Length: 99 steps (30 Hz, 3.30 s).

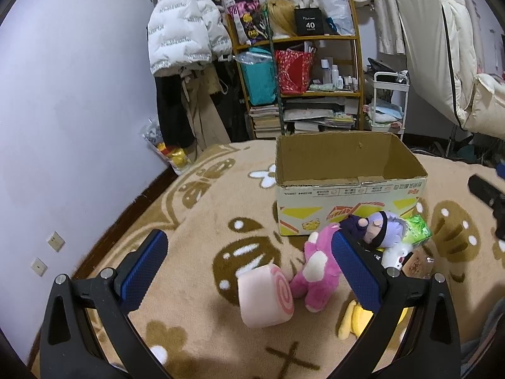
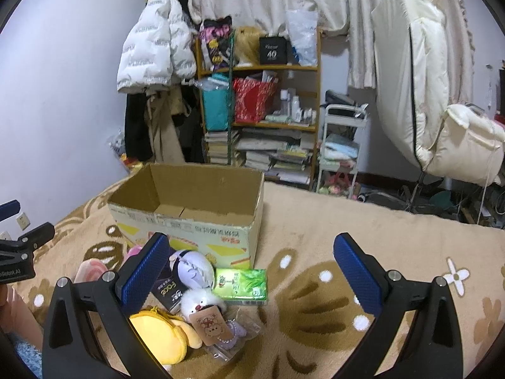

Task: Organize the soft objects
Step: 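Grasp the pink roll cushion with left tool while right tool grasps green tissue pack, then lift the roll cushion with left tool while right tool lifts tissue pack toward box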

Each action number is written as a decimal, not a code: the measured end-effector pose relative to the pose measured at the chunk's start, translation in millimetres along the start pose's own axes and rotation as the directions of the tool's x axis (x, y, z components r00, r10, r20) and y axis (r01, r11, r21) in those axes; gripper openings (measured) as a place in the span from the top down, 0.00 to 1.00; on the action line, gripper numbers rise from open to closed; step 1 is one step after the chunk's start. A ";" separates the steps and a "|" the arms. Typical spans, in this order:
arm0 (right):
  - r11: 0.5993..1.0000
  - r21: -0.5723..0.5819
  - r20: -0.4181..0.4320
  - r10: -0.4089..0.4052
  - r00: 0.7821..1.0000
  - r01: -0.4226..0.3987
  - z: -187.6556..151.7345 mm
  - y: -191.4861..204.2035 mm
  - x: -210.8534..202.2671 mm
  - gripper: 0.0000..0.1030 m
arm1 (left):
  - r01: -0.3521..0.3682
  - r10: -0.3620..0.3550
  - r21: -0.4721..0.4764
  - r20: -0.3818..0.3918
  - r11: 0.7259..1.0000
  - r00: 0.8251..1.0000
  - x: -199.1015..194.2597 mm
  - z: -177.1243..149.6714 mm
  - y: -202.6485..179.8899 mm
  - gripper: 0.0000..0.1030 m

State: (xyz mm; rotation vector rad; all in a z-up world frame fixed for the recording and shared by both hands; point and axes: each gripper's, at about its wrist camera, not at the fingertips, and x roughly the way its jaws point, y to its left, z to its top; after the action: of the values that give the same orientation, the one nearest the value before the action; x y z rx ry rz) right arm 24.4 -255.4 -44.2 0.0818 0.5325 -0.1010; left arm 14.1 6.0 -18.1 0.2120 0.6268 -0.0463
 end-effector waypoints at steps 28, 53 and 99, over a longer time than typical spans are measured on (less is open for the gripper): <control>0.994 0.088 -0.365 0.086 0.927 -0.058 -32.7 -17.3 127.3 0.03 | 0.021 -0.054 -0.082 -0.421 0.996 0.905 123.3 -5.3 6.9 0.01; 0.990 0.121 -0.556 0.124 0.822 -0.067 -67.1 -8.8 182.8 0.06 | 0.093 -0.151 -0.123 -0.642 0.988 0.751 175.5 -46.6 -11.1 0.49; 0.965 0.196 -0.461 0.248 0.852 -0.175 -56.4 10.7 131.7 0.22 | 0.060 -0.066 -0.071 -0.087 0.996 0.994 40.0 8.5 0.2 0.58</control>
State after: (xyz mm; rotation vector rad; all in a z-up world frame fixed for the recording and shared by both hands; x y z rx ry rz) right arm 110.1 -248.8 -159.2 0.3168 1.0145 0.1031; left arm 51.4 5.2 -34.9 0.1286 0.7228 -0.0765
